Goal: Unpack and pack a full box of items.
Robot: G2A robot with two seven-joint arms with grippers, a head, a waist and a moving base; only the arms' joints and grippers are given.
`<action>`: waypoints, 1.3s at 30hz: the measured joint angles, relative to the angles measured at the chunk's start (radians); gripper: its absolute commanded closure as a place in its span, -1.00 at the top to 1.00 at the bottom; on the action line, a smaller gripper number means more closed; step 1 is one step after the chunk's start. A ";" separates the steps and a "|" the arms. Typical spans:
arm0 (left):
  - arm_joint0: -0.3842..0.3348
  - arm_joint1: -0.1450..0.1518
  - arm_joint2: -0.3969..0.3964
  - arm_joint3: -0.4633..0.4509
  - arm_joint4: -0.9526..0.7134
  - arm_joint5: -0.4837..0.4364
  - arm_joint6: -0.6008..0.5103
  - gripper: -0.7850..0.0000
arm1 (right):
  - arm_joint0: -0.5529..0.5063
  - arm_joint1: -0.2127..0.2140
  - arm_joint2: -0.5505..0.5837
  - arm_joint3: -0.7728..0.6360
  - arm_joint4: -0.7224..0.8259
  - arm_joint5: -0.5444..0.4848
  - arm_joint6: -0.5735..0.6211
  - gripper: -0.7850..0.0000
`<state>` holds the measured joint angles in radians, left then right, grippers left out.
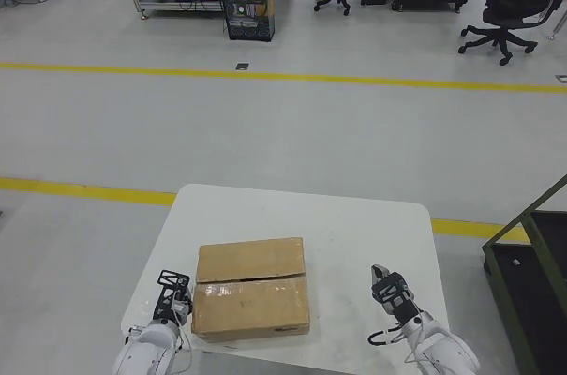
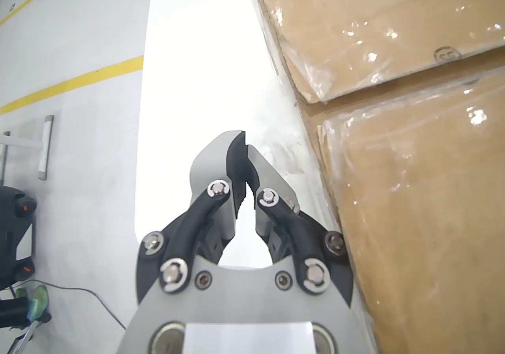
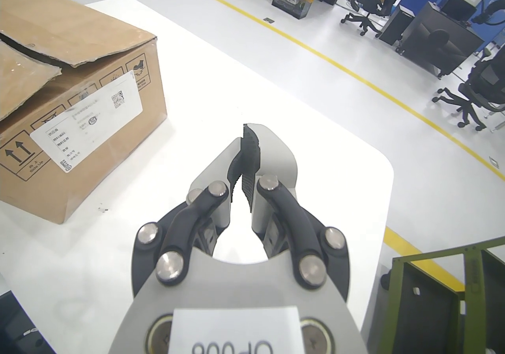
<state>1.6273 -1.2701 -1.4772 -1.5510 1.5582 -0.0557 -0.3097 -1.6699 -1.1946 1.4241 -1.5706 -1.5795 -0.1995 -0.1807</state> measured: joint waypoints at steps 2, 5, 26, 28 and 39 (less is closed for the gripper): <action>-0.015 -0.001 0.014 0.001 0.006 -0.005 0.007 -1.00 | 0.003 -0.001 -0.003 0.004 0.002 0.006 0.004 -1.00; -0.037 -0.004 0.036 0.001 0.009 -0.014 0.012 -1.00 | 0.009 -0.002 -0.006 0.015 0.004 0.015 0.009 -1.00; -0.072 -0.011 0.106 -0.007 0.006 -0.019 0.013 -1.00 | 0.051 -0.004 0.001 0.097 0.039 0.026 0.037 -1.00; -0.066 -0.010 0.093 -0.015 -0.003 -0.010 0.013 -1.00 | 0.055 -0.004 -0.001 0.098 0.038 0.026 0.038 -1.00; -0.118 -0.014 0.104 0.055 0.022 0.035 0.015 -1.00 | 0.060 -0.004 -0.005 0.099 0.031 0.023 0.044 -1.00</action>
<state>1.5092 -1.2839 -1.3736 -1.4957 1.5807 -0.0202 -0.2945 -1.6102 -1.1983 1.4188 -1.4714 -1.5484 -0.1762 -0.1369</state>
